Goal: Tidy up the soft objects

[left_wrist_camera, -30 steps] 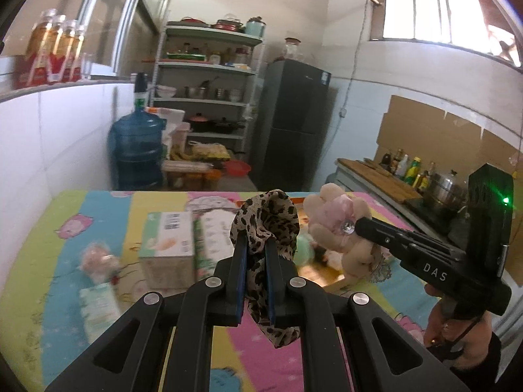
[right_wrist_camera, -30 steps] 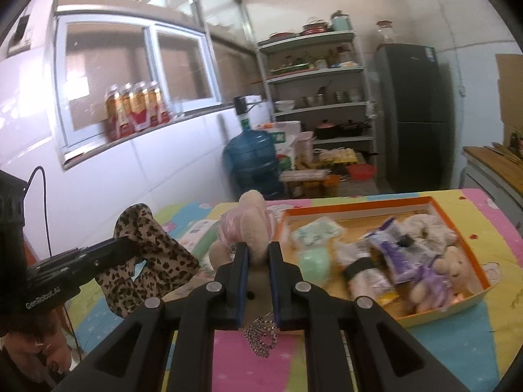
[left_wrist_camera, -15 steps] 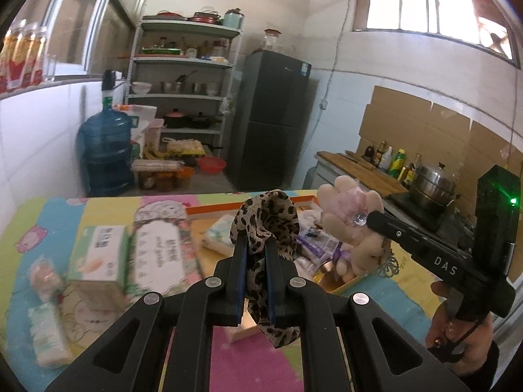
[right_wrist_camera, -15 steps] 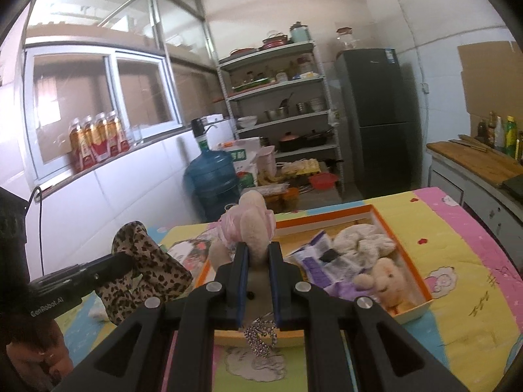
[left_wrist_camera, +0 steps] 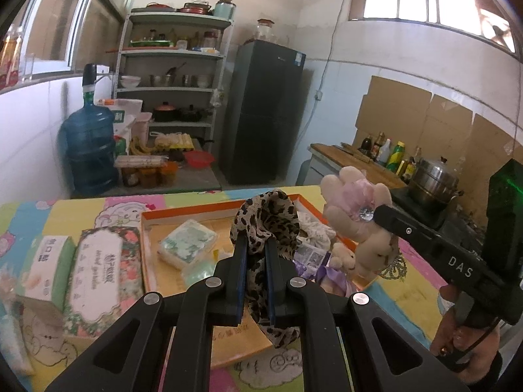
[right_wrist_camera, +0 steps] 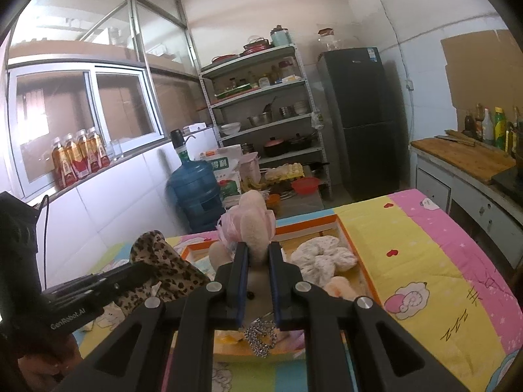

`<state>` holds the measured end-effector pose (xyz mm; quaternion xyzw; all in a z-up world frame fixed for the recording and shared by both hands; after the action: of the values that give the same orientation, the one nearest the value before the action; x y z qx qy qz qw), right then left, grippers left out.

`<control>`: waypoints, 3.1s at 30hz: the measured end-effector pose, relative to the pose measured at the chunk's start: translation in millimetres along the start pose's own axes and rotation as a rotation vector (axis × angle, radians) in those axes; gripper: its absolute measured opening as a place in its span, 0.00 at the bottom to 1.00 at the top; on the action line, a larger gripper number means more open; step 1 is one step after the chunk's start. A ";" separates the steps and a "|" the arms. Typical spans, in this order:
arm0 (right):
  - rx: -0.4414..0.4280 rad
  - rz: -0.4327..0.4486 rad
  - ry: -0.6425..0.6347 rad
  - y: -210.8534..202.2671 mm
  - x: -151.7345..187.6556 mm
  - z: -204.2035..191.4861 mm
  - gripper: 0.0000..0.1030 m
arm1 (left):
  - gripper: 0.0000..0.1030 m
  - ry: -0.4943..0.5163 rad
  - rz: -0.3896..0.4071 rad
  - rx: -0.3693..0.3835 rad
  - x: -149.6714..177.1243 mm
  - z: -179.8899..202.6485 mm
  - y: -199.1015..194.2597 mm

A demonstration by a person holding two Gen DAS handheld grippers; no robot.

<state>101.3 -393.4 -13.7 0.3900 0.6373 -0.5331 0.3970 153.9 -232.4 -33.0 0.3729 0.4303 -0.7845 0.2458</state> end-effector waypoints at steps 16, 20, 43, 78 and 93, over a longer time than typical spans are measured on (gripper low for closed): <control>-0.003 -0.024 0.039 38.0 1.9 26.2 0.12 | 0.10 0.011 -0.022 -0.027 -8.7 19.3 55.2; -0.009 -0.049 0.059 49.9 6.9 31.3 0.12 | 0.10 -0.001 -0.037 -0.031 -9.6 16.9 70.9; 0.024 -0.171 0.068 92.3 34.0 40.0 0.14 | 0.10 -0.023 -0.093 -0.105 3.5 -11.2 123.6; 0.060 -0.023 0.057 58.6 10.2 25.5 0.47 | 0.59 0.016 0.097 -0.154 -15.0 -20.8 40.1; 0.056 -0.003 -0.011 39.0 -3.6 -23.8 0.47 | 0.59 -0.009 0.124 -0.166 -15.7 -44.0 -2.1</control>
<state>136.3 -365.1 -22.1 0.3972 0.6203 -0.5535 0.3887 178.4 -192.5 -34.9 0.3734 0.4688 -0.7312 0.3257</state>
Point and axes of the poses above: each gripper's, at about its wrist camera, not at the fingertips, and y roughly the way its jaws point, z to its right, x to its underside, the point moved 5 cm from there along y, roughly the way its jaws point, and after that the axes turned 11 degrees about -y, right-handed, at the moved point
